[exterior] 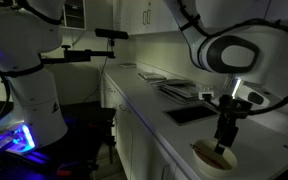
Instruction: Pick up the pen and put it in the bowl
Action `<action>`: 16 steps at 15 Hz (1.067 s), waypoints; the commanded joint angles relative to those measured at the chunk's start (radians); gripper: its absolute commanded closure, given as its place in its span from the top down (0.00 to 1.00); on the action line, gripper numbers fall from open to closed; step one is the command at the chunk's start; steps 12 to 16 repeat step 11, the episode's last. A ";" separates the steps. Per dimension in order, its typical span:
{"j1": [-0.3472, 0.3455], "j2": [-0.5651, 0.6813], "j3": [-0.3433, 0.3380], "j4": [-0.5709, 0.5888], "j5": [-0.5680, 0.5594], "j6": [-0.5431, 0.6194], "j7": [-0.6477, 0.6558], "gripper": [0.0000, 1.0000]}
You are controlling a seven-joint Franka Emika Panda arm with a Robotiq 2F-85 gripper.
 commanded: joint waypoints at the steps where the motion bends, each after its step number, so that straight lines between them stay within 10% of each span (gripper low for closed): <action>1: 0.062 -0.078 -0.037 -0.075 -0.056 0.025 0.046 1.00; 16: 0.161 -0.255 -0.043 -0.188 -0.305 -0.093 0.251 1.00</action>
